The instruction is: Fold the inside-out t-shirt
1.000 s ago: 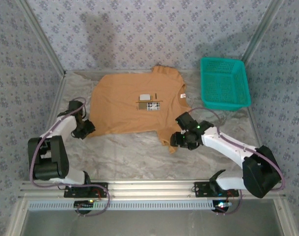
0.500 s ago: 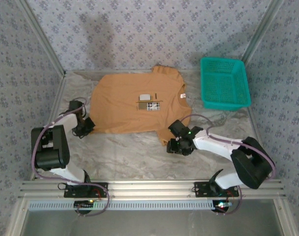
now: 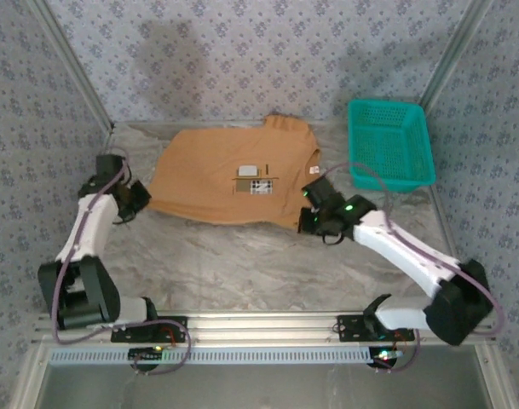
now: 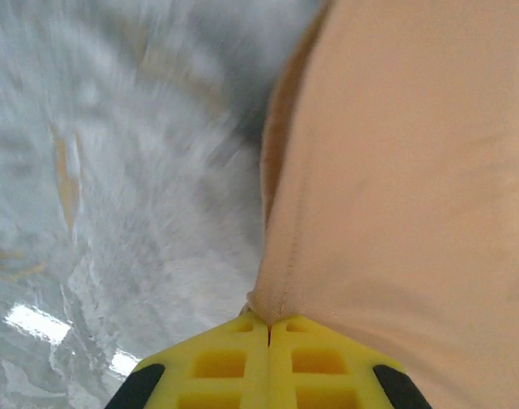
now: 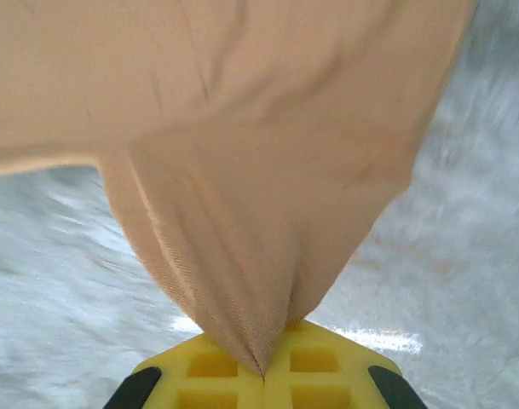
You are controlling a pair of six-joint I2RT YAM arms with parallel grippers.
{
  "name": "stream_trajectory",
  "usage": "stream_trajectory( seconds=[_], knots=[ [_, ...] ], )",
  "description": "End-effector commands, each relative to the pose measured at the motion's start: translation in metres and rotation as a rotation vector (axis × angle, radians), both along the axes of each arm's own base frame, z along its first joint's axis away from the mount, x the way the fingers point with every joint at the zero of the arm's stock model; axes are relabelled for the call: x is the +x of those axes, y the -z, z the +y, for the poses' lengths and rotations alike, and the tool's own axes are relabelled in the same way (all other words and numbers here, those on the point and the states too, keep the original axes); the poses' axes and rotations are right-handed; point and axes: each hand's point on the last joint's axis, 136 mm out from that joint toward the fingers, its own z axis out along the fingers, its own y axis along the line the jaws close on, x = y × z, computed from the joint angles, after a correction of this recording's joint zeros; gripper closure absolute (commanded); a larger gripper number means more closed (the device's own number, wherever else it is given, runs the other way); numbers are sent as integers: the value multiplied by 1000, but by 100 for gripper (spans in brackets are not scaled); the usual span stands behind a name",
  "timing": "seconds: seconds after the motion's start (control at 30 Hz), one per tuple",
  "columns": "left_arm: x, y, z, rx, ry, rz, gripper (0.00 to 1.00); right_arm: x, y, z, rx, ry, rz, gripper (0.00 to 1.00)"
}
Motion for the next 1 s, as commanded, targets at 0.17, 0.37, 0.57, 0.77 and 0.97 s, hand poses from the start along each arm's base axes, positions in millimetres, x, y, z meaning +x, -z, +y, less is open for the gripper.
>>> stream_trajectory(
  seconds=[0.17, 0.37, 0.57, 0.77, 0.97],
  knots=[
    [-40, -258, -9, 64, 14, -569, 100, -14, -250, -50, 214, -18, -566, 100],
    [-113, -388, -23, 103, 35, -943, 100, -74, -380, -87, 320, -1, -908, 100],
    [-166, -451, -38, 125, 79, -1141, 100, -122, -449, -124, 313, 33, -1135, 100],
    [-142, -452, -39, 128, 112, -1096, 100, -108, -474, -135, 183, 78, -1197, 100],
    [-40, -370, -34, 50, 156, -864, 100, -33, -455, -116, -79, 126, -1148, 100]
  ],
)
